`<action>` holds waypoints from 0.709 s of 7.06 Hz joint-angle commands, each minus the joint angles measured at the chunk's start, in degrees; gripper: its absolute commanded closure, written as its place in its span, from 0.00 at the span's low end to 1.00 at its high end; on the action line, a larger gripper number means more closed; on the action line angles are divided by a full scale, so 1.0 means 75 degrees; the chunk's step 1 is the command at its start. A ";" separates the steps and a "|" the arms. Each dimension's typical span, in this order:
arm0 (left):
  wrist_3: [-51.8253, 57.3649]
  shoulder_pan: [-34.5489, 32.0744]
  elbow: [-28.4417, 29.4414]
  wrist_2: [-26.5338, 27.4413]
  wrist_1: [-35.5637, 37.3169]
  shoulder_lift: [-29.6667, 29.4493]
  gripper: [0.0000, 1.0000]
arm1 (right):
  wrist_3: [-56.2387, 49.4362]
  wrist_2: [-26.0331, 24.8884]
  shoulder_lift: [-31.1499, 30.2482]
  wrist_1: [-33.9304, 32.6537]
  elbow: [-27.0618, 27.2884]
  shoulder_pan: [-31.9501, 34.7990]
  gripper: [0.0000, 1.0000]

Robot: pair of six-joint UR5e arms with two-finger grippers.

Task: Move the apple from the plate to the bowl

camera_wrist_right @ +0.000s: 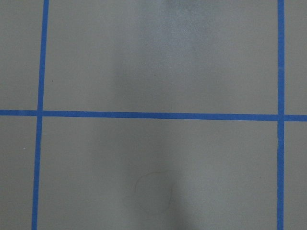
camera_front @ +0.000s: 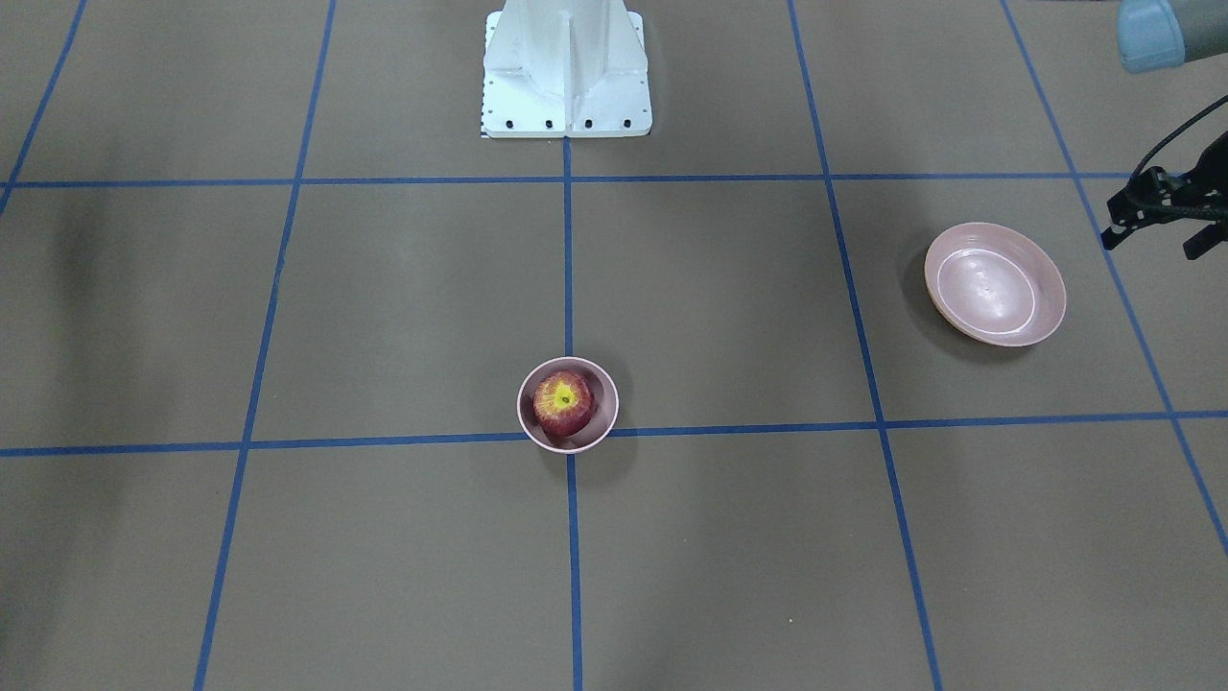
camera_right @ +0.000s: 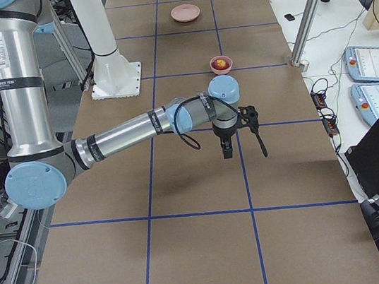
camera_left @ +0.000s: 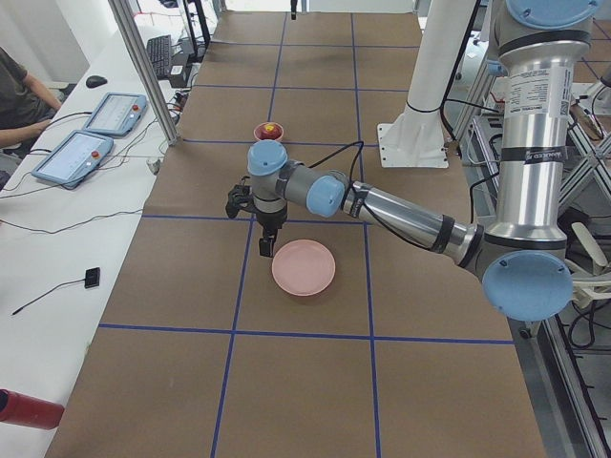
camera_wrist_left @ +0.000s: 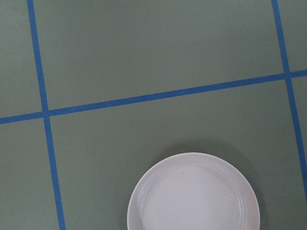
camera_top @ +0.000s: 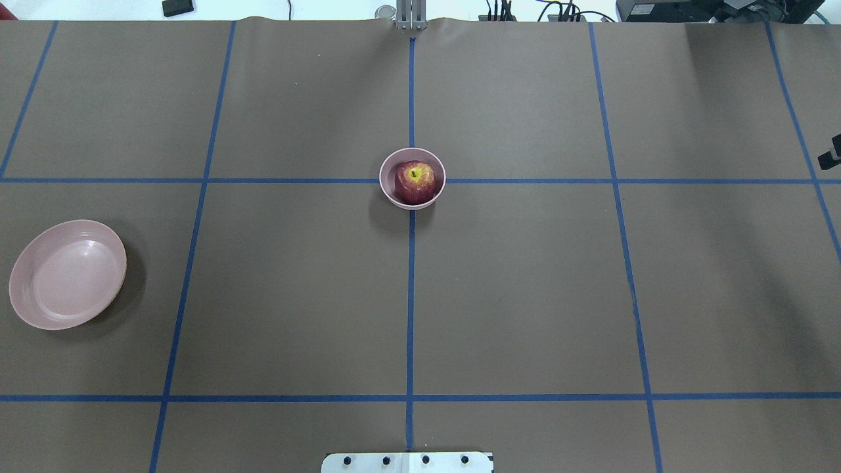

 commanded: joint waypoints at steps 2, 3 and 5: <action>0.0000 0.0000 -0.0007 0.0005 0.0000 0.0008 0.02 | 0.0012 0.0000 0.0035 0.0001 -0.0011 0.0000 0.00; -0.0012 0.0000 0.0005 0.0005 0.0000 0.0008 0.02 | 0.0012 0.0000 0.0035 0.0001 -0.0034 0.0000 0.00; 0.0011 0.0000 0.0016 0.0005 0.0000 0.0008 0.02 | 0.0024 -0.0012 0.0035 0.0001 -0.0057 0.0000 0.00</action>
